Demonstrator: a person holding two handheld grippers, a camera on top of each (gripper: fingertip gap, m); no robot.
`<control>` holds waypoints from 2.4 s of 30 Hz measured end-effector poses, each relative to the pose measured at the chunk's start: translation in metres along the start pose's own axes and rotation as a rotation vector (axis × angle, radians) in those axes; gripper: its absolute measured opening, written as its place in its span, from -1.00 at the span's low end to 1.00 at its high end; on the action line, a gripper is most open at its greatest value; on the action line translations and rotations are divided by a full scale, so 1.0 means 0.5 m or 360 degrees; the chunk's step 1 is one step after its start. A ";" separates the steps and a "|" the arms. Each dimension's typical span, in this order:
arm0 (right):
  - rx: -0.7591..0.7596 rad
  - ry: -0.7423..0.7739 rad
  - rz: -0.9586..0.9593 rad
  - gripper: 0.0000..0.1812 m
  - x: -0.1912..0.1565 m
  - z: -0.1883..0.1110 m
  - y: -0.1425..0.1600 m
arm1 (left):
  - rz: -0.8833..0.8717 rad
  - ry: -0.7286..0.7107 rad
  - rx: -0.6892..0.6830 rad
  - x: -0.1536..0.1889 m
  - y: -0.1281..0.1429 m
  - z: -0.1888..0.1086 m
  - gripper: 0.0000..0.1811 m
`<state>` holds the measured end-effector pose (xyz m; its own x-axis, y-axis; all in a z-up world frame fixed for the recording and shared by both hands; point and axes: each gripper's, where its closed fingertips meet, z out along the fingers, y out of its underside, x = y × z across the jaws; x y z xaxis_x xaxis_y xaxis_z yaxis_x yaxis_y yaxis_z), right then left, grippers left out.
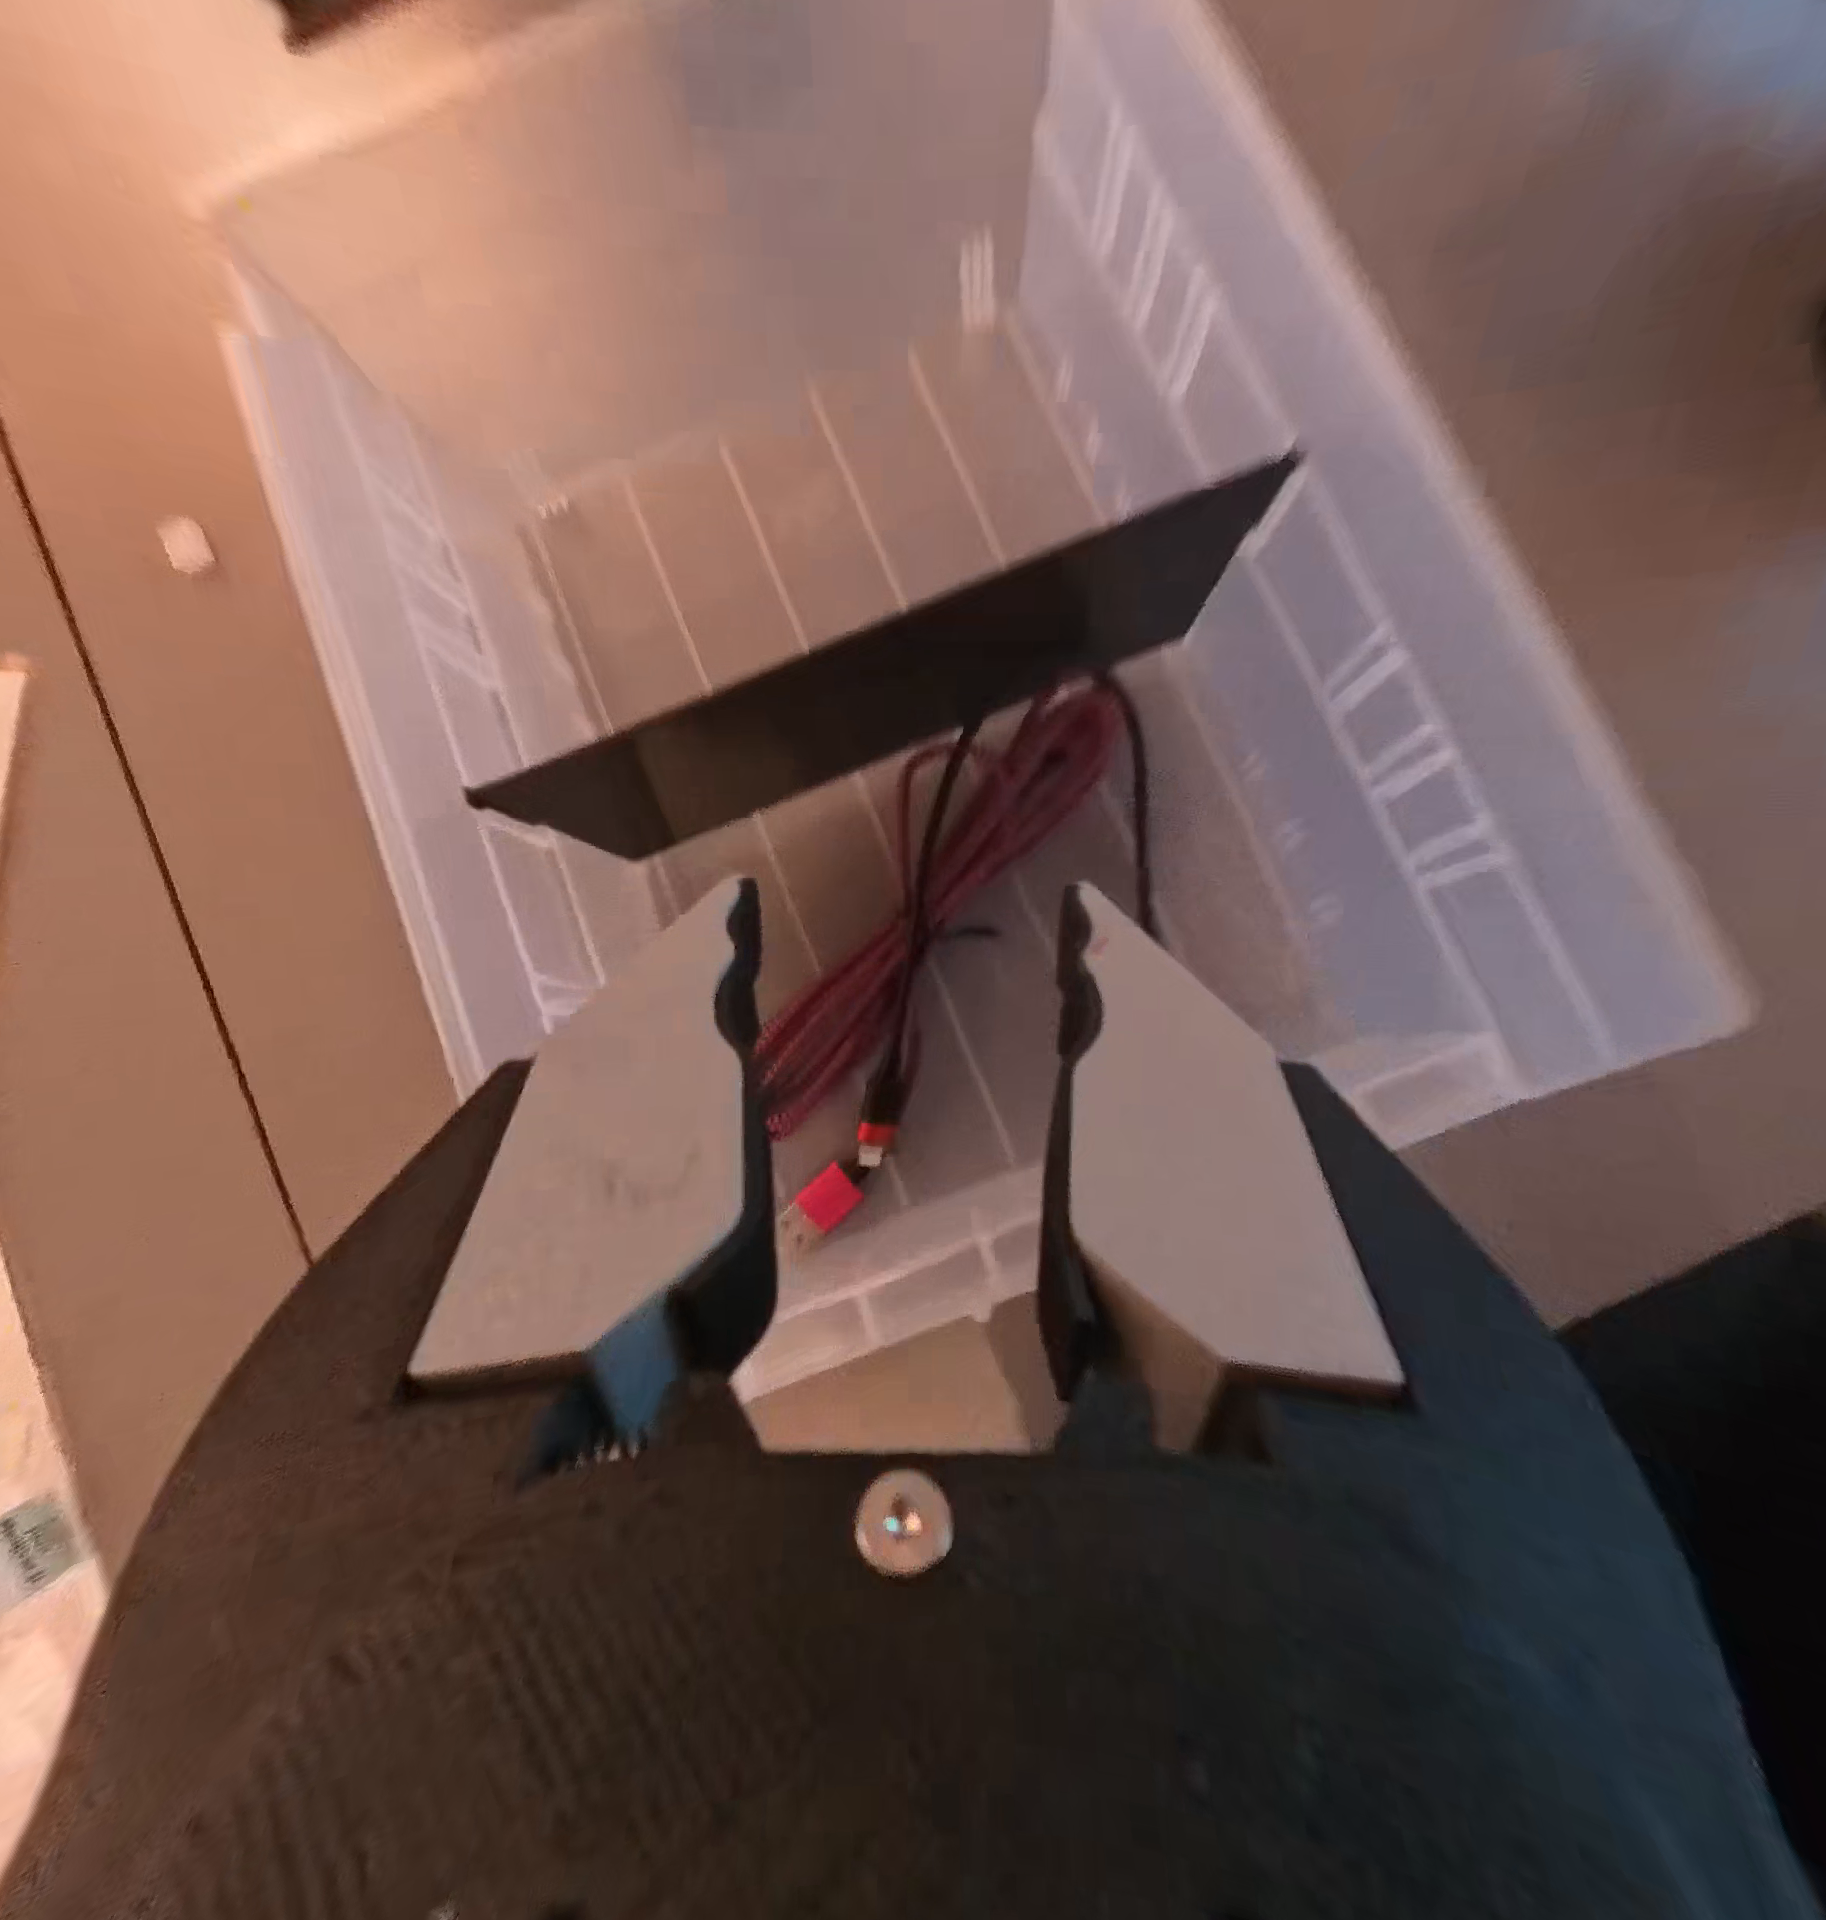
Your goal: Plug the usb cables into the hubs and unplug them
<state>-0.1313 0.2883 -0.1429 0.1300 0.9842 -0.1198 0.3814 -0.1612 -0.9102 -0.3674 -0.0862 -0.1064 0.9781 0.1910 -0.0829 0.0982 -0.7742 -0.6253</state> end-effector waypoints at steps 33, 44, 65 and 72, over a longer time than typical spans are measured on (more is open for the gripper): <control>0.0064 -0.0041 0.0065 -0.15 0.003 -0.010 -0.014 | 0.0110 -0.0226 0.0074 -0.067 -0.091 -0.041 -0.99; 0.0161 -0.0149 0.0045 -0.09 -0.018 -0.029 -0.041 | 0.0435 -0.0162 0.0811 0.108 -0.335 -0.253 -1.00; 0.0469 -0.1672 -0.0190 -0.14 -0.346 -0.234 -0.119 | 0.0041 0.1279 0.0819 0.520 -0.457 -0.043 -0.99; 0.0221 -0.1513 -0.0304 -1.00 -0.336 -0.193 -0.071 | 0.0041 0.1068 0.0835 0.511 -0.490 0.043 -0.98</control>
<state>-0.0782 0.1216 -0.0521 -0.7375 0.6510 -0.1795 0.2005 -0.0427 -0.9788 -0.1454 0.1652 0.0088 0.8968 -0.3493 0.2715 0.1383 -0.3616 -0.9220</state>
